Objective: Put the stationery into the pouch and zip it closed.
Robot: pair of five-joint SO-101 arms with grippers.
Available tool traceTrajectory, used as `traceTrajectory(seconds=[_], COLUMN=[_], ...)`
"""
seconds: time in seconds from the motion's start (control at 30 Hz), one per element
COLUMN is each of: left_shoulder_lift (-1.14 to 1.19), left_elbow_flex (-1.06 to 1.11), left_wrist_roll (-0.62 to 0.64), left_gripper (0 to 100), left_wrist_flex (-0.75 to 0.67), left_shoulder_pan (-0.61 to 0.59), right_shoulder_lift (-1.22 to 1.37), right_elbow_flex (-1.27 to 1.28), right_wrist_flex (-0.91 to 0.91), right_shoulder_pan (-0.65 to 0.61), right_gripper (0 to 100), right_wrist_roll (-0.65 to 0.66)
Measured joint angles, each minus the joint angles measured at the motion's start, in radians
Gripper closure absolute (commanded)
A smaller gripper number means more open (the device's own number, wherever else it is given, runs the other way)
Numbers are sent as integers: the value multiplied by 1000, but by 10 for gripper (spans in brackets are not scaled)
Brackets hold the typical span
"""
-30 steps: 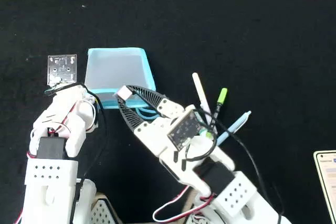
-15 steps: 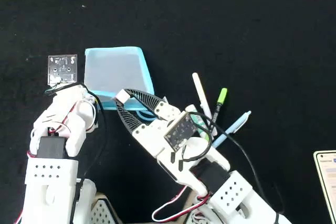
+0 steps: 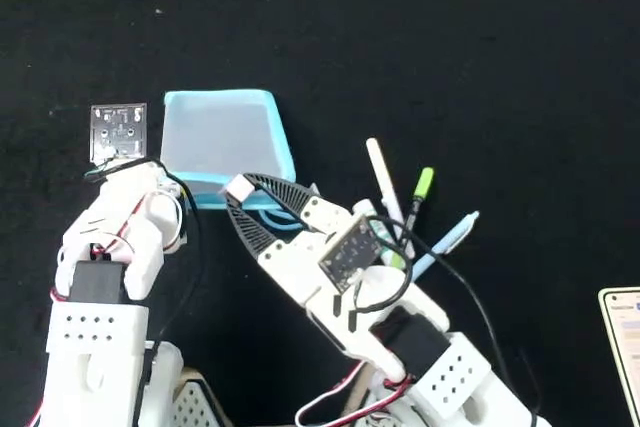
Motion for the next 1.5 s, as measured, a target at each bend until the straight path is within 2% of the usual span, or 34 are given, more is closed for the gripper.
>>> traceTrajectory(seconds=[0.27, 0.5, 1.0, 1.2, 1.33, 1.5], left_shoulder_lift=[0, 0, -2, -2, -2, -2], left_elbow_flex=[0, 0, 0, 0, 0, 0], left_wrist_roll=[0, 0, 0, 0, 0, 0], left_gripper=[970, 970, 970, 970, 970, 970], left_wrist_flex=[0, 0, 0, 0, 0, 0], left_shoulder_pan=[0, 0, 0, 0, 2, 3], right_shoulder_lift=[-18, -3, -5, -5, -5, -5], right_elbow_flex=[15, -103, -55, 54, 97, 133], right_wrist_flex=[3, 101, 110, -25, -130, -160], right_shoulder_pan=[-2, 0, 0, 3, 83, 140], right_gripper=[987, 987, 987, 987, 987, 987], right_wrist_roll=[0, 3, 3, 0, 0, 0])
